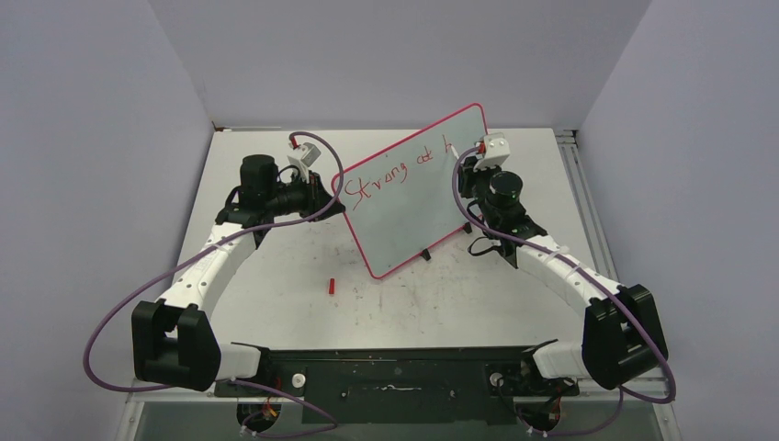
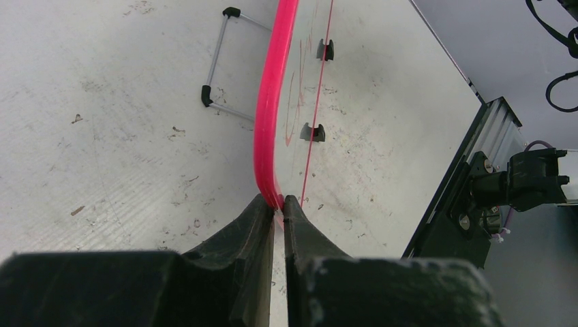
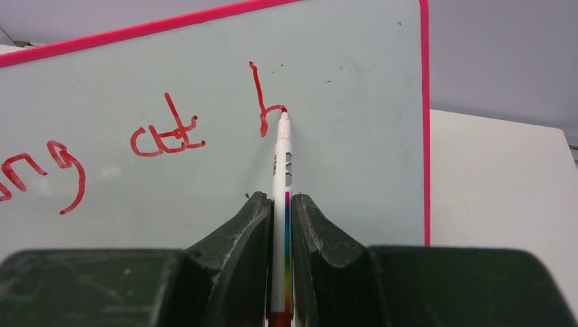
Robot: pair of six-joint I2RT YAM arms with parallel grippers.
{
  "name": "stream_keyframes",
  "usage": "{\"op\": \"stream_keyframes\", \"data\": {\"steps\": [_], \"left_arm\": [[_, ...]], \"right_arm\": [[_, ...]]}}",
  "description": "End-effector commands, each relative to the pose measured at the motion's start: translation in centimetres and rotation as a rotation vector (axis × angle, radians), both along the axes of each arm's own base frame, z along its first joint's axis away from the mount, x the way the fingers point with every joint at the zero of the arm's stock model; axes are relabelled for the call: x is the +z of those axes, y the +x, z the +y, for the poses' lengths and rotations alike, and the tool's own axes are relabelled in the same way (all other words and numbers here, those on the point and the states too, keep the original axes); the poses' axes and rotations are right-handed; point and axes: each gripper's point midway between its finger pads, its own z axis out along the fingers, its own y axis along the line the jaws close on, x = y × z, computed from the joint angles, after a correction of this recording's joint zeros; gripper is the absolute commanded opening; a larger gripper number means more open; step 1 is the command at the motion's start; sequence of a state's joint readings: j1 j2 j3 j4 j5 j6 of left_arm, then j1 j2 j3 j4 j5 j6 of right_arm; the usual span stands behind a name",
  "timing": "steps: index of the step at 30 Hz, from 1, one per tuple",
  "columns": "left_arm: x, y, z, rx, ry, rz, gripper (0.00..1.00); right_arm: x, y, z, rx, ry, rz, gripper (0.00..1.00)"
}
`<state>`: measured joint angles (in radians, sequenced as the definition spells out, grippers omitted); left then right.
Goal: Write a sentence on the whiteboard
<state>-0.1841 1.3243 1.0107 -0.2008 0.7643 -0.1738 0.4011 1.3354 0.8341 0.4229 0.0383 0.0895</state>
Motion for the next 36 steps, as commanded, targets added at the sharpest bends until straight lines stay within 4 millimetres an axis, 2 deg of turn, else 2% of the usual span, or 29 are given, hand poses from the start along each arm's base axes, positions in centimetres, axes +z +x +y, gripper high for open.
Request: {"op": "stream_keyframes", "data": {"steps": [1, 14, 24, 29, 36], "left_arm": [[2.4, 0.5, -0.1, -0.015, -0.023, -0.077, 0.0], [2.5, 0.5, -0.1, -0.013, -0.024, -0.079, 0.0], [2.3, 0.8, 0.2, 0.011, -0.012, -0.074, 0.0], [2.3, 0.8, 0.2, 0.01, -0.012, -0.074, 0.0], [2.3, 0.7, 0.1, 0.004, -0.013, -0.076, 0.0]], "right_arm": [[0.8, -0.3, 0.2, 0.003, 0.013, -0.033, 0.05], [0.8, -0.7, 0.0, -0.012, 0.011, -0.032, 0.05], [4.4, -2.3, -1.0, -0.077, 0.023, -0.117, 0.05], [4.6, -1.9, -1.3, -0.101, 0.011, -0.118, 0.05], [4.1, -1.0, -0.4, -0.067, -0.002, -0.115, 0.05]]}}
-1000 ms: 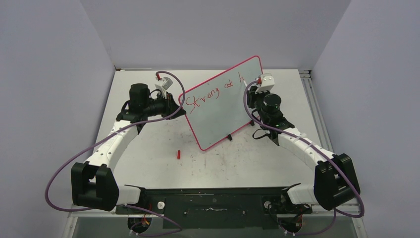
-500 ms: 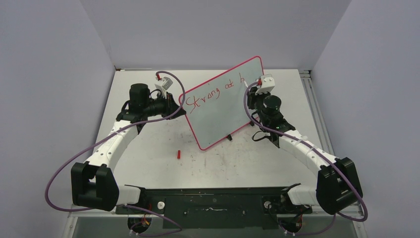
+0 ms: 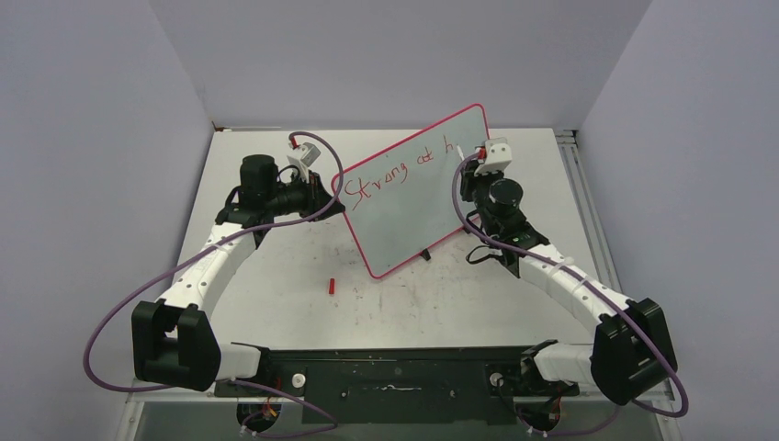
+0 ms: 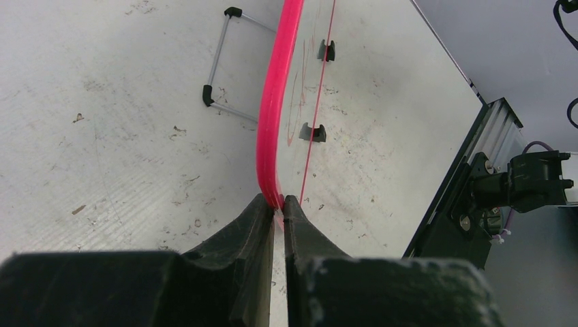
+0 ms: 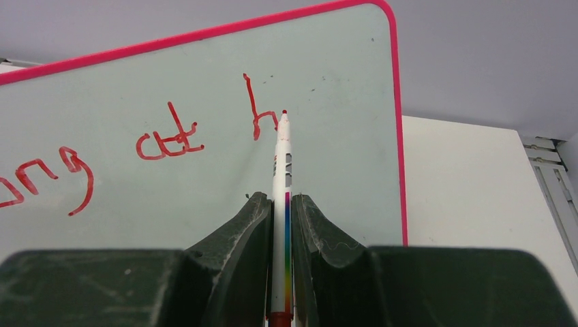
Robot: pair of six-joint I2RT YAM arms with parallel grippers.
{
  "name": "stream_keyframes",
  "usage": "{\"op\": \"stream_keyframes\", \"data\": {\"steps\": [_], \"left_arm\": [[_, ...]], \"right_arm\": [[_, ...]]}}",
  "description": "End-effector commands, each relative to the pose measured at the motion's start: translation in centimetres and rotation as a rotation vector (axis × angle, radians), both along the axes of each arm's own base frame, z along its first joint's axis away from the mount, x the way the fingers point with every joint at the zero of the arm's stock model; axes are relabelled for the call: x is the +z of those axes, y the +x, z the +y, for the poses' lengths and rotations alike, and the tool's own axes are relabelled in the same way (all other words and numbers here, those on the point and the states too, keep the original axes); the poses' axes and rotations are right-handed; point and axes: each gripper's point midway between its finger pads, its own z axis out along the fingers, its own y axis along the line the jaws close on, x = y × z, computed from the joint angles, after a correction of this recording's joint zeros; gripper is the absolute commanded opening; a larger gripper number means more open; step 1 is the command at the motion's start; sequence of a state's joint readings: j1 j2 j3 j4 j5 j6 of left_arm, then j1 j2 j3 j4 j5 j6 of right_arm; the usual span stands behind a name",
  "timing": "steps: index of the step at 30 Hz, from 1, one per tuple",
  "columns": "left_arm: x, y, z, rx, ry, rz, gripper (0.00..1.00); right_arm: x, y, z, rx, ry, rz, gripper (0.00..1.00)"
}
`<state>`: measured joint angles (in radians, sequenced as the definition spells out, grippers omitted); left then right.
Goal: Write a sentence on the whiteboard
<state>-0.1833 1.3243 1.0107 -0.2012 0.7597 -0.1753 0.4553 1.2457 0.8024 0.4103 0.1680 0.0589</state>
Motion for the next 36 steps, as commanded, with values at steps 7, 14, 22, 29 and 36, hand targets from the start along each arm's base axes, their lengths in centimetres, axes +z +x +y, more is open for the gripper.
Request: {"op": "stream_keyframes", "data": {"steps": [7, 14, 22, 29, 36], "left_arm": [[2.3, 0.6, 0.0, -0.005, -0.014, -0.076, 0.0], [2.3, 0.6, 0.0, -0.008, -0.015, -0.077, 0.0], [2.3, 0.6, 0.0, -0.009, -0.016, -0.076, 0.0], [2.3, 0.5, 0.0, -0.01, -0.016, -0.077, 0.0], [2.3, 0.5, 0.0, -0.01, -0.016, -0.078, 0.0]], "right_arm": [[1.9, 1.5, 0.9, 0.019, 0.012, -0.061, 0.05], [1.7, 1.9, 0.8, 0.008, 0.003, -0.06, 0.05], [1.9, 2.0, 0.4, -0.006, -0.003, -0.069, 0.05], [1.7, 2.4, 0.4, -0.008, -0.009, -0.065, 0.05], [1.3, 2.8, 0.3, -0.015, -0.015, -0.056, 0.05]]}}
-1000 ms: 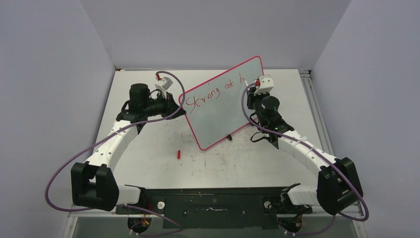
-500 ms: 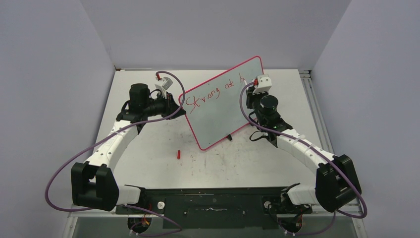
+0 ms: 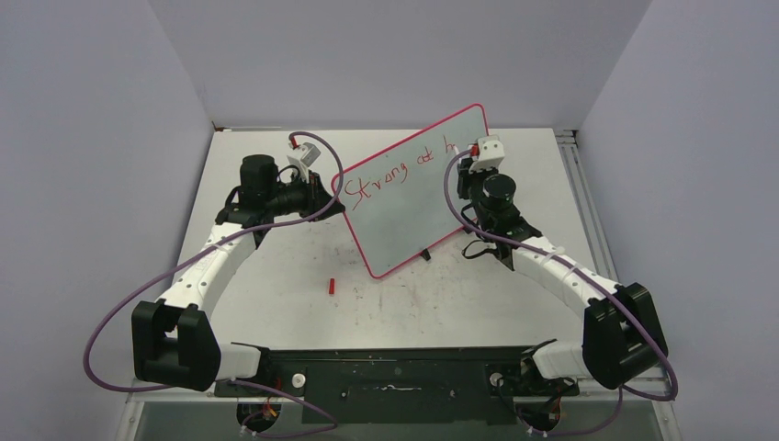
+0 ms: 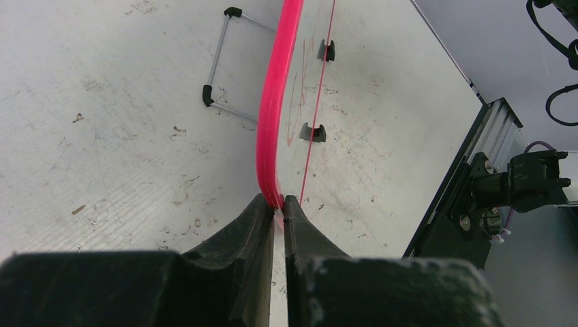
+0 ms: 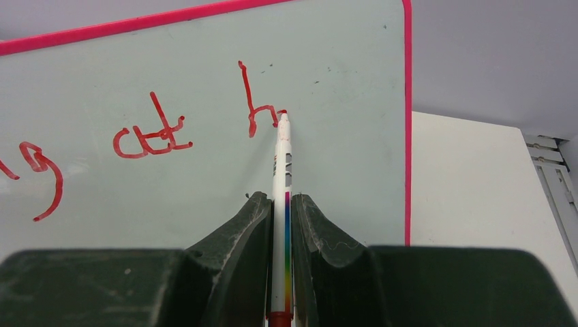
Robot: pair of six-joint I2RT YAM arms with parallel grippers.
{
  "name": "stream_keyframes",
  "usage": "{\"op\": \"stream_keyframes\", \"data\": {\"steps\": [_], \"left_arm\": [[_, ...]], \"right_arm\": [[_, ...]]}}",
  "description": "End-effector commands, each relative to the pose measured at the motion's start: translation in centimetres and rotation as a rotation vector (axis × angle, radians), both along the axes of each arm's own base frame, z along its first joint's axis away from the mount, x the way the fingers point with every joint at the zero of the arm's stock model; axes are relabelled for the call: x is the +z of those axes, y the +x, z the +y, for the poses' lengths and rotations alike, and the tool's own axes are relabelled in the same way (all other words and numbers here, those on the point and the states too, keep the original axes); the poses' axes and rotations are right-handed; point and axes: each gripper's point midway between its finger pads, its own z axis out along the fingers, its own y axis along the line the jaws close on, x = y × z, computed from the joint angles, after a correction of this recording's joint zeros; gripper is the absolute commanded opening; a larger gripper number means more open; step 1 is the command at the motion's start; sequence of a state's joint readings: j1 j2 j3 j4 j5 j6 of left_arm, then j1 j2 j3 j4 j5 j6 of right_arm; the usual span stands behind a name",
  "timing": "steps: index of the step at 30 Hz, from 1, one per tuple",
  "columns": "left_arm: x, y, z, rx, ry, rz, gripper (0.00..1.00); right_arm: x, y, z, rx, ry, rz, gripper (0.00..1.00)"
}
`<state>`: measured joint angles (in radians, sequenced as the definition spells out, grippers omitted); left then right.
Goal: Write a sentence on the whiteboard
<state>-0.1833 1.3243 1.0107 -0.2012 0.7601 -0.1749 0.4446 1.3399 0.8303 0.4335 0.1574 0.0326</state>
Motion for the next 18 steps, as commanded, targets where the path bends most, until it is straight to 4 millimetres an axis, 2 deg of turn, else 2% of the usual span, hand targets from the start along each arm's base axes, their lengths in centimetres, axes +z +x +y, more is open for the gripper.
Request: {"op": "stream_keyframes", "data": {"steps": [1, 18], "left_arm": [[2.29, 0.53, -0.02, -0.01, -0.016, -0.076, 0.0], [2.32, 0.52, -0.04, -0.011, -0.017, -0.076, 0.0]], "right_arm": [[3.25, 1.06, -0.05, -0.014, 0.029, -0.09, 0.05], [3.04, 1.95, -0.58, -0.031, 0.017, -0.088, 0.05]]}}
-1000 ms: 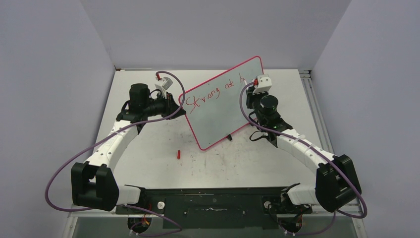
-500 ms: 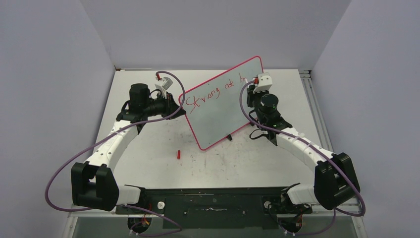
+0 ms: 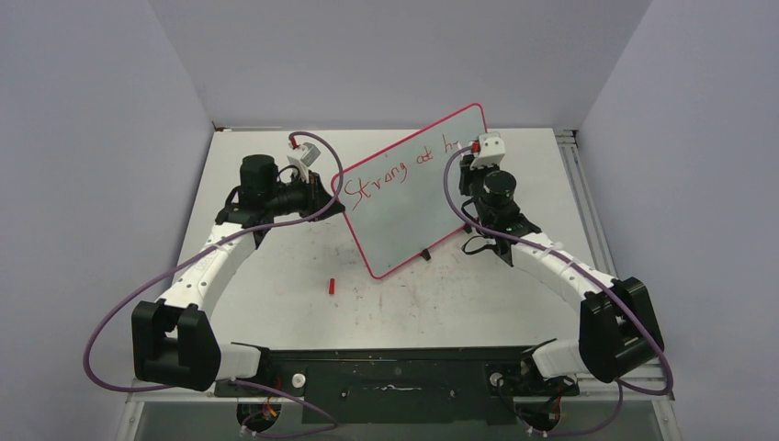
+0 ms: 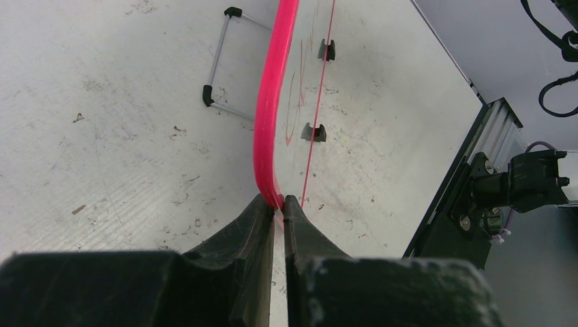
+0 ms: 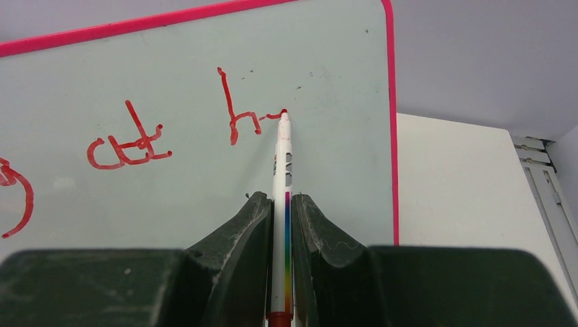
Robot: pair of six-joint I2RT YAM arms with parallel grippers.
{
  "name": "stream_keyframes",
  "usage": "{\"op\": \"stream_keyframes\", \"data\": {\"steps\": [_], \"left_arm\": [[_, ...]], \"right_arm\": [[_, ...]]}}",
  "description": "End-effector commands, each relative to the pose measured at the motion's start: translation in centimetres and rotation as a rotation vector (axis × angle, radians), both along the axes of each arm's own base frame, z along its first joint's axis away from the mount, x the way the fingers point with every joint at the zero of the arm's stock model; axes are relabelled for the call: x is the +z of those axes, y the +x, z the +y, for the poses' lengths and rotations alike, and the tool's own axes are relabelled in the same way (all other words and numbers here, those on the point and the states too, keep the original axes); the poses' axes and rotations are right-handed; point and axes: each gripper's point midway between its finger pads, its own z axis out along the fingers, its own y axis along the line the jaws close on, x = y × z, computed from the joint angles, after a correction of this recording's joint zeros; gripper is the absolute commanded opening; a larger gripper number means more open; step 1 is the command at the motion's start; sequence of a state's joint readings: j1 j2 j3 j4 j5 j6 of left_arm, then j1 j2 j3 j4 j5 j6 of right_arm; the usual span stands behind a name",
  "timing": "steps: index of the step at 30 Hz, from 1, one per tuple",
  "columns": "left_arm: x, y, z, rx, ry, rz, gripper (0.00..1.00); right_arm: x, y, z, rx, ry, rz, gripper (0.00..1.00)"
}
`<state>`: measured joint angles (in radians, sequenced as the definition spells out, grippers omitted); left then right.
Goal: Write a sentence on the whiteboard
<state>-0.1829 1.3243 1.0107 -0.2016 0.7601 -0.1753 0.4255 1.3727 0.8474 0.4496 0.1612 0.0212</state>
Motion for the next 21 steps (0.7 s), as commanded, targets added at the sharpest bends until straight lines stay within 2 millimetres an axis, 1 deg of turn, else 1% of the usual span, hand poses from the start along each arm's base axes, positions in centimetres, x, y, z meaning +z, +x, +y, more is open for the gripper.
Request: {"op": "stream_keyframes", "data": {"steps": [1, 8, 12, 21], "left_arm": [[2.3, 0.5, 0.0, -0.012, -0.017, -0.076, 0.0], [2.2, 0.5, 0.0, -0.012, -0.017, -0.075, 0.0], [2.3, 0.5, -0.1, -0.014, -0.018, -0.076, 0.0], [2.4, 0.5, -0.1, -0.013, -0.019, -0.077, 0.0]], "right_arm": [[3.2, 1.0, 0.0, -0.009, 0.027, -0.086, 0.05], [3.8, 1.0, 0.4, 0.014, 0.031, -0.1, 0.05], [3.7, 0.9, 0.5, 0.025, 0.03, -0.098, 0.05], [2.3, 0.1, 0.7, 0.046, 0.02, -0.071, 0.05]]}}
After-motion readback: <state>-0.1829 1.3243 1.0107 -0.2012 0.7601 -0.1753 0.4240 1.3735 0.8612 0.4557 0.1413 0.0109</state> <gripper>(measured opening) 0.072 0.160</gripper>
